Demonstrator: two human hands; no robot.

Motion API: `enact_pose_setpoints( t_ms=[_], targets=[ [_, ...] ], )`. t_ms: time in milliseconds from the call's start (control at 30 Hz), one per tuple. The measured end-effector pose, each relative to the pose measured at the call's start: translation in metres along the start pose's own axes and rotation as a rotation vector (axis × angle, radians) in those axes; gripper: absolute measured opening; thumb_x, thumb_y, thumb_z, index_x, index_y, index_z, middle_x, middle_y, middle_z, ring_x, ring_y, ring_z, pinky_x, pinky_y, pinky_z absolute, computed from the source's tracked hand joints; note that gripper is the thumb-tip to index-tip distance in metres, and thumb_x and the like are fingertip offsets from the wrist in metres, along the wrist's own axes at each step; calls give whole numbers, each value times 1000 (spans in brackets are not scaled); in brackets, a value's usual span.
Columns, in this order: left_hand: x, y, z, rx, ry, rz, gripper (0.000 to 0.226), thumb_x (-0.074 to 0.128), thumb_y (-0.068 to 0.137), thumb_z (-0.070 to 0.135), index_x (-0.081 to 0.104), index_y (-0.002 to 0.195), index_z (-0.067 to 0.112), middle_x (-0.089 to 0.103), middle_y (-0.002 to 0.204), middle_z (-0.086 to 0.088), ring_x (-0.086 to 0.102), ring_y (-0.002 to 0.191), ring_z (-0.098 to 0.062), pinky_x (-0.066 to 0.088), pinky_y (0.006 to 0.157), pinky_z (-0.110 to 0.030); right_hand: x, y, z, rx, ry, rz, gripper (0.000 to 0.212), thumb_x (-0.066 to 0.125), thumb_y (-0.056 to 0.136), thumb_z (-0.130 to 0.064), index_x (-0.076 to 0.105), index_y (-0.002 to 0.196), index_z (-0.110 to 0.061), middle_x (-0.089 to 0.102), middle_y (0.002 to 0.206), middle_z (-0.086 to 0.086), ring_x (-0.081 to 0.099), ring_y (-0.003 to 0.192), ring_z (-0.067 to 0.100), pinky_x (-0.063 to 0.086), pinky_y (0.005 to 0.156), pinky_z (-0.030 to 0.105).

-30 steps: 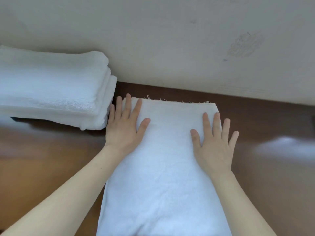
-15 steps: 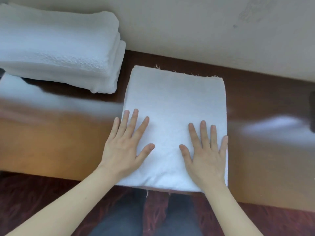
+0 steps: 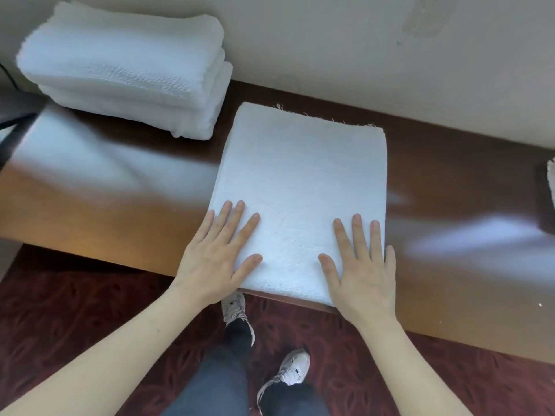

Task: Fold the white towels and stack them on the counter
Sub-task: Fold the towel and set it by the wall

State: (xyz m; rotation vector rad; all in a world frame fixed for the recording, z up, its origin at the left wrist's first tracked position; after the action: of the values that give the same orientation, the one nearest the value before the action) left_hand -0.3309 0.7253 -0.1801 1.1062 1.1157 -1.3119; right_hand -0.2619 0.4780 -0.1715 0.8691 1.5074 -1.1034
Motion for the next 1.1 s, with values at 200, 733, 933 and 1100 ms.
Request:
enact_pose_setpoints(
  t_ms=[200, 733, 933, 1100],
  targets=[
    [15, -33, 35, 73, 15, 44, 85, 29, 92, 78, 21, 159, 26, 10, 167, -8, 7, 154, -27, 12, 123, -51, 11, -30, -8, -123, -14, 1, 72, 6, 94, -73, 3, 157, -39, 0, 166, -4, -8, 153, 22, 31, 101, 57],
    [11, -49, 47, 112, 154, 342, 79, 81, 71, 58, 60, 138, 24, 58, 142, -6, 54, 131, -31, 46, 105, -52, 24, -55, 0, -269, -180, 113, 104, 59, 73, -76, 18, 157, -31, 26, 161, 8, 23, 148, 34, 40, 81, 51],
    [-2, -48, 49, 177, 147, 389, 63, 86, 68, 56, 74, 119, 21, 71, 122, -5, 67, 113, -30, 57, 89, -45, 11, -58, 1, -329, -171, 170, 91, 68, 73, -68, 38, 151, -31, 43, 153, 7, 41, 140, 32, 46, 72, 44],
    [-20, -36, 45, 173, 48, 150, 53, 60, 78, 66, 72, 114, 28, 70, 117, 9, 67, 108, -16, 58, 81, -33, -5, -50, 3, -333, -97, 9, 81, 53, 79, -72, 34, 151, -40, 36, 157, -1, 33, 144, 26, 51, 83, 42]
  ],
)
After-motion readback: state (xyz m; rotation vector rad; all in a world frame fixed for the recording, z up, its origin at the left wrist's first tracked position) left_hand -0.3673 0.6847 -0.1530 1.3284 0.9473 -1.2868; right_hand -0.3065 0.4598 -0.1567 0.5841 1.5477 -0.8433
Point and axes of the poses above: each hand's wrist, its own y-axis towards the middle knuckle, its own x-axis out of the palm, z = x × y, the point moved 5 cm from there along y, towards the middle knuckle
